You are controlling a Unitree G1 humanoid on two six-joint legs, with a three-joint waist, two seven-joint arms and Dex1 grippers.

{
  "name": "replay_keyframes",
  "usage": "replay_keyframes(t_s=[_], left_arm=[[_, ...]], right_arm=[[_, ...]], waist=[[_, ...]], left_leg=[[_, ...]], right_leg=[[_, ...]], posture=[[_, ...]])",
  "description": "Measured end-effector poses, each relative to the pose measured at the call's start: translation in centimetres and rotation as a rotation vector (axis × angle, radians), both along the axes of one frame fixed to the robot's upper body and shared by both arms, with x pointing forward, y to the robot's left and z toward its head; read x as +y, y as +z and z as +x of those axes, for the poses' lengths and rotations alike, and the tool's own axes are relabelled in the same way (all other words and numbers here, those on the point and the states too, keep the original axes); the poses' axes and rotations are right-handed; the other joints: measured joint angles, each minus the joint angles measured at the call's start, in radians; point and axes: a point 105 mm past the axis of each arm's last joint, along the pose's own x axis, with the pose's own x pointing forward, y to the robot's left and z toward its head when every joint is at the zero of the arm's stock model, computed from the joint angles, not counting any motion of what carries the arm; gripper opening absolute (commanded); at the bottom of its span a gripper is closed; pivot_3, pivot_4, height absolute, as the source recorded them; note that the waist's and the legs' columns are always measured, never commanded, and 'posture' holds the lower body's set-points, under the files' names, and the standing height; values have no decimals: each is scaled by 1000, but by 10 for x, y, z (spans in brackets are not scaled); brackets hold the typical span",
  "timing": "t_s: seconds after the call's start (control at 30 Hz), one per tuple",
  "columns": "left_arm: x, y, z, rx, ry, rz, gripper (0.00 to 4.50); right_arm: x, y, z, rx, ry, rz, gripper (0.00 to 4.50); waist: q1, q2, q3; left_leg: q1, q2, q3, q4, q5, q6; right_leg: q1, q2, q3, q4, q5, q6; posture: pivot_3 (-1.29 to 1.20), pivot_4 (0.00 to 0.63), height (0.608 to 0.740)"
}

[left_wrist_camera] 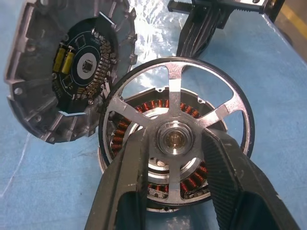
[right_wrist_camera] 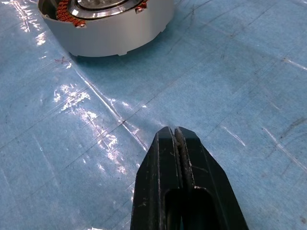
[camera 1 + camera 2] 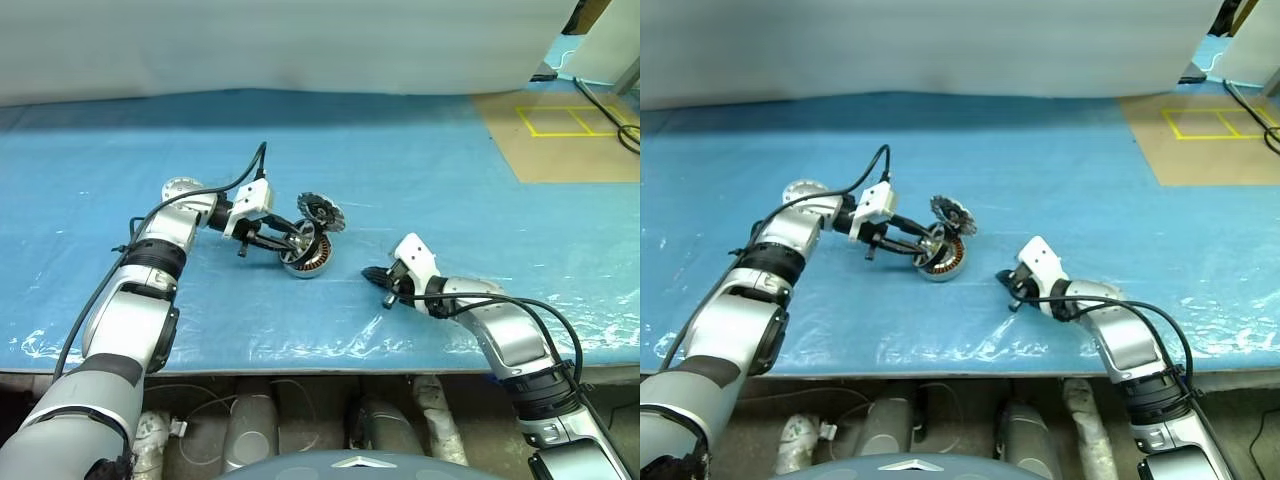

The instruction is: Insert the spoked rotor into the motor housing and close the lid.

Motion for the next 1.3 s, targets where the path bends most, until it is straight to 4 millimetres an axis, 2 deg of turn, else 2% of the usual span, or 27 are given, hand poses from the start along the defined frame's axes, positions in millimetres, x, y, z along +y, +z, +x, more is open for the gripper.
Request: replay_keyframes(t_s=[0.23,0.5,0.67,0.77,0.9,1.0,1.1,1.2,1.3], left_arm=[[0,0,7,-46,25,43,1320],[1,0,4,-29,-2,70,1320],[0,-3,3,-23,-13,89,2874],[-2,1,4,-57,-18,67,2874],[-11,18,6,-63,-12,-61,2874],[-17,41,9,-78,-4,-174,2874],[-13,63,15,-99,49,-275,2874],[-1,72,26,-107,160,-336,2874],[29,85,44,-116,361,-418,2874]], right_arm=[[1,-1,1,-3,-7,0,0],[2,-1,1,-7,-7,0,0],[2,-1,1,-13,-9,-2,0],[3,-1,1,-17,-8,-3,0],[3,-1,2,-18,-8,-5,0],[4,-1,1,-14,-6,8,0],[11,1,-2,12,13,54,0],[23,9,-1,17,41,108,0],[38,31,6,-21,84,167,0]], waist=[[-1,0,0],[-2,0,0],[-1,0,0],[-1,0,0],[-1,0,0],[-1,0,0],[-3,0,0],[-5,0,0],[-9,1,0]], left_leg=[[1,0,0,0,0,0],[1,0,0,0,0,0],[0,0,0,0,0,0],[0,0,0,0,0,0],[0,0,0,0,0,0],[0,0,0,0,0,0],[0,0,0,0,0,0],[-2,0,0,-1,0,0],[-3,1,0,0,0,0]], right_leg=[[1,0,0,0,0,0],[1,0,0,0,0,0],[0,0,0,0,-1,-1],[0,0,0,0,0,-1],[0,0,0,0,0,-1],[0,0,0,0,-1,-2],[-1,0,0,0,-1,-2],[-2,1,0,0,1,1],[-4,1,0,1,1,2]], posture=[[0,150,740],[0,150,740],[0,150,740],[0,150,740],[0,150,740],[0,150,740],[0,150,740],[0,150,740],[0,150,740]])
